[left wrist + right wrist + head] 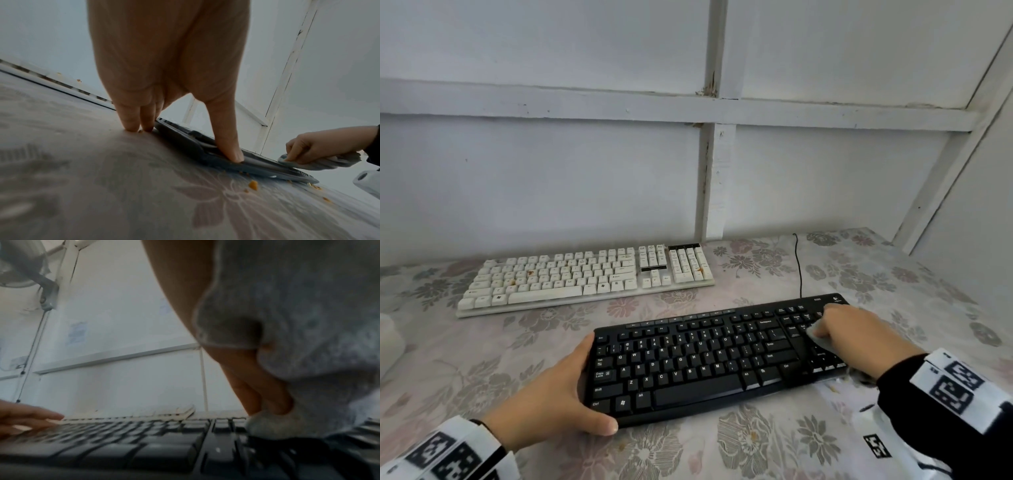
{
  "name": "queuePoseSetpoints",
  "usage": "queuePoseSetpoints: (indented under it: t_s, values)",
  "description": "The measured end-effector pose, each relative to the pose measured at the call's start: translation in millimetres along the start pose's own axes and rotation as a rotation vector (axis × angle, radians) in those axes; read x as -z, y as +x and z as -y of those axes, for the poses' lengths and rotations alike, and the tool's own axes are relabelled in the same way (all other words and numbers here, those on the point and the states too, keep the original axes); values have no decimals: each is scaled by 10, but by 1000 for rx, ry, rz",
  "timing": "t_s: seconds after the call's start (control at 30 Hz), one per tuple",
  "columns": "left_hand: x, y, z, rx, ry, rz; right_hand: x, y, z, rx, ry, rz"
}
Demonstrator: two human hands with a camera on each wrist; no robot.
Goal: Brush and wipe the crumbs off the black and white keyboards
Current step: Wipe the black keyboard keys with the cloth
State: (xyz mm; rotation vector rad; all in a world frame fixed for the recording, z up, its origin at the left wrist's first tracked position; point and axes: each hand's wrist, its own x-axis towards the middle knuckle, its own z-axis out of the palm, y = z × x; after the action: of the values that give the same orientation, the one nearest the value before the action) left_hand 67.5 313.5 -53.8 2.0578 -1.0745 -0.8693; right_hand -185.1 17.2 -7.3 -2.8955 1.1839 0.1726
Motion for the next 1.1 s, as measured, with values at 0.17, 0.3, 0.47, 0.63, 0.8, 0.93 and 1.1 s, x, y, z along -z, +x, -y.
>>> queuePoseSetpoints:
  t_s: [0.17, 0.3, 0.47, 0.63, 0.8, 0.93, 1.1]
  values:
    - [0, -3, -4, 2, -19, -1, 4, -73, 532, 365, 138, -59]
    - [8, -4, -6, 10, -9, 9, -195, -88, 862, 505, 55, -7]
    - [-3, -13, -4, -14, -24, 12, -194, -125, 531, 363, 119, -12]
    - [1, -9, 0, -1, -33, 8, -199, -53, -87, 80, 153, 4]
    - [8, -7, -5, 30, -29, 14, -104, 83, -203, 15, 71, 32]
    - [11, -9, -24, 54, -26, 14, -61, 100, -369, 2, 55, -19]
    - [8, -5, -51, 46, -73, 27, -226, 24, -562, -46, 141, 4]
